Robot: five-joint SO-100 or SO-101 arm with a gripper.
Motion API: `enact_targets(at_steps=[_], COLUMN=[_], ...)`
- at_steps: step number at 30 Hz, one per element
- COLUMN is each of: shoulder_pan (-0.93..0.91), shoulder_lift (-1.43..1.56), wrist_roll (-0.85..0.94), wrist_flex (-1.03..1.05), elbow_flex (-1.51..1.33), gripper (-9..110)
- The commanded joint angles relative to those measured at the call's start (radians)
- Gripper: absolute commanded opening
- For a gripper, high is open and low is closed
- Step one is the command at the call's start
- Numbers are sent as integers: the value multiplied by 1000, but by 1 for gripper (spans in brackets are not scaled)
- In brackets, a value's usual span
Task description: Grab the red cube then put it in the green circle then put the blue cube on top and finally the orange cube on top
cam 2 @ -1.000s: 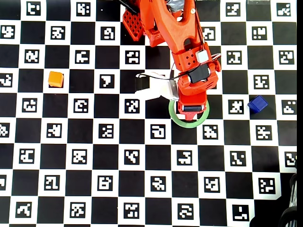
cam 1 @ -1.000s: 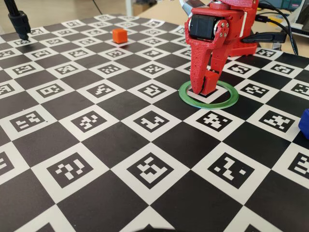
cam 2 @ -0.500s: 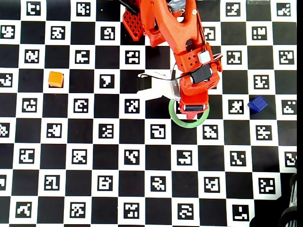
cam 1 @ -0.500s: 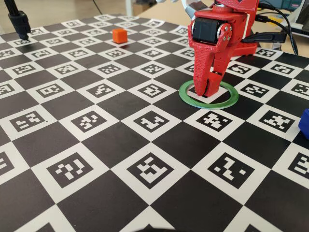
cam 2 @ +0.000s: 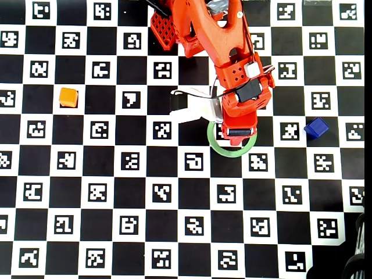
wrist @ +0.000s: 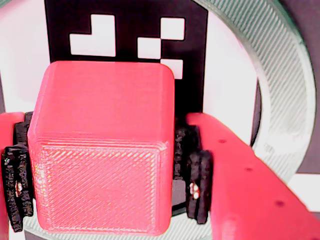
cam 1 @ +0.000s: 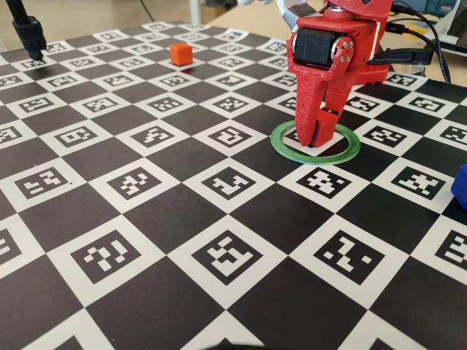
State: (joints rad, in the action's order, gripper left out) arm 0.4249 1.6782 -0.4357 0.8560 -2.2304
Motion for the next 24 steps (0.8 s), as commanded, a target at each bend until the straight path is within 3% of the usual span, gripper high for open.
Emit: enact_targets(at_steps=[1, 24], shoulder_pan=[-8, -9], shoulder_lift=[11, 25], wrist_roll=[-32, -37], wrist_flex=[-6, 37], elbow_flex=[63, 71], gripper=[16, 45])
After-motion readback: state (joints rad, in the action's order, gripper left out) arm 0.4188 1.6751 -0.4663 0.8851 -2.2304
